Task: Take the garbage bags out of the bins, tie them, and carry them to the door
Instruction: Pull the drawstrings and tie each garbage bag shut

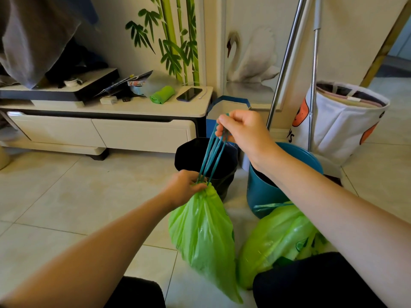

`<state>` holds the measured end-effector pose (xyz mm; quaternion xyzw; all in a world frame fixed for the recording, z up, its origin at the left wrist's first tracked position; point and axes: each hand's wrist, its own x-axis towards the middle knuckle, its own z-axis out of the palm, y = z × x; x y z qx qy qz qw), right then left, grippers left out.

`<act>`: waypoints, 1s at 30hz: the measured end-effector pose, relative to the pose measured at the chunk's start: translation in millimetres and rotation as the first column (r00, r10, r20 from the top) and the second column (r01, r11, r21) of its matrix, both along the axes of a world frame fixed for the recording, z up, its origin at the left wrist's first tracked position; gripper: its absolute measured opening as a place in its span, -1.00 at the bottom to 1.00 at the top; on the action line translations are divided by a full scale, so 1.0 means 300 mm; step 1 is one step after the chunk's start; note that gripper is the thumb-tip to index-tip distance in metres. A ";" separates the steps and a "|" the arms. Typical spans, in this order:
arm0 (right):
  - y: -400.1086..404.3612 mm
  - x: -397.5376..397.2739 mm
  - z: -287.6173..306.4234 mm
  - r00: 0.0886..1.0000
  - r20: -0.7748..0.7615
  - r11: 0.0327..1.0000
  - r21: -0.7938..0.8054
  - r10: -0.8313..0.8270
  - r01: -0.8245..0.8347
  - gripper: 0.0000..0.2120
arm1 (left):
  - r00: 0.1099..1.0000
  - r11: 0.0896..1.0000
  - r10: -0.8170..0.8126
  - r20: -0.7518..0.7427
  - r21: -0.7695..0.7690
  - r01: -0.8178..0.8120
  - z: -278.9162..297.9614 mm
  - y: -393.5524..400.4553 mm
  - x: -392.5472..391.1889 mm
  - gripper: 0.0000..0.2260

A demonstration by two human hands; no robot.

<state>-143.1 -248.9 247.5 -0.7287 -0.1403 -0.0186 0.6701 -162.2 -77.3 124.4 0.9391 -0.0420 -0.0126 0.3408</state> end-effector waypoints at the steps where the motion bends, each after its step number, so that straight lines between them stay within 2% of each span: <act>1: -0.001 0.004 -0.006 1.000 0.003 1.000 0.001 0.001 -0.001 -0.78 | 0.999 0.999 0.044 0.020 0.010 -0.044 0.002 0.011 0.006 -0.81; 3: -0.001 0.010 -0.015 1.000 0.015 1.000 -0.006 0.007 -0.007 -0.79 | 0.988 0.990 0.137 0.072 0.000 -0.138 0.004 0.022 0.014 -0.85; 5: -0.003 0.015 -0.018 1.000 0.024 1.000 -0.009 0.013 -0.013 -0.80 | 0.973 0.974 0.217 0.080 -0.088 -0.210 0.012 0.020 0.017 -0.87; 9: -0.027 0.026 -0.024 0.999 0.019 1.000 0.017 -0.026 0.026 -0.79 | 0.986 0.939 0.149 -0.079 -0.302 -0.166 0.019 0.018 0.008 -0.88; 12: -0.063 0.036 -0.037 0.984 0.127 0.982 -0.124 -0.126 0.142 -0.78 | 0.975 0.889 0.156 -0.159 -0.408 -0.209 0.019 0.039 0.004 -0.86; 15: -0.083 0.033 -0.045 0.950 0.285 0.939 -0.275 -0.125 0.206 -0.77 | 0.958 0.844 0.167 -0.235 -0.467 -0.262 0.020 0.058 0.005 -0.83; 17: -0.074 0.016 -0.043 0.918 0.389 0.923 -0.323 -0.074 0.211 -0.78 | 0.959 0.858 0.155 -0.236 -0.449 -0.250 0.022 0.062 0.006 -0.82; 20: -0.044 -0.013 -0.039 0.878 0.480 0.922 -0.338 -0.003 0.188 -0.80 | 0.983 0.940 0.065 -0.169 -0.321 -0.117 0.036 0.054 0.000 -0.78; 25: -0.016 -0.023 -0.036 0.889 0.458 0.934 -0.326 0.018 0.149 -0.81 | 0.975 0.973 -0.177 -0.137 -0.175 0.152 0.072 0.017 -0.022 -0.79; 27: -0.014 -0.019 -0.037 0.898 0.440 0.937 -0.321 0.017 0.140 -0.81 | 0.963 0.967 -0.224 -0.150 -0.159 0.201 0.064 0.014 -0.029 -0.93; 30: -0.010 -0.005 -0.049 0.919 0.395 0.943 -0.313 0.023 0.111 -0.81 | 0.956 0.963 -0.244 -0.159 -0.151 0.221 0.051 0.015 -0.028 -0.80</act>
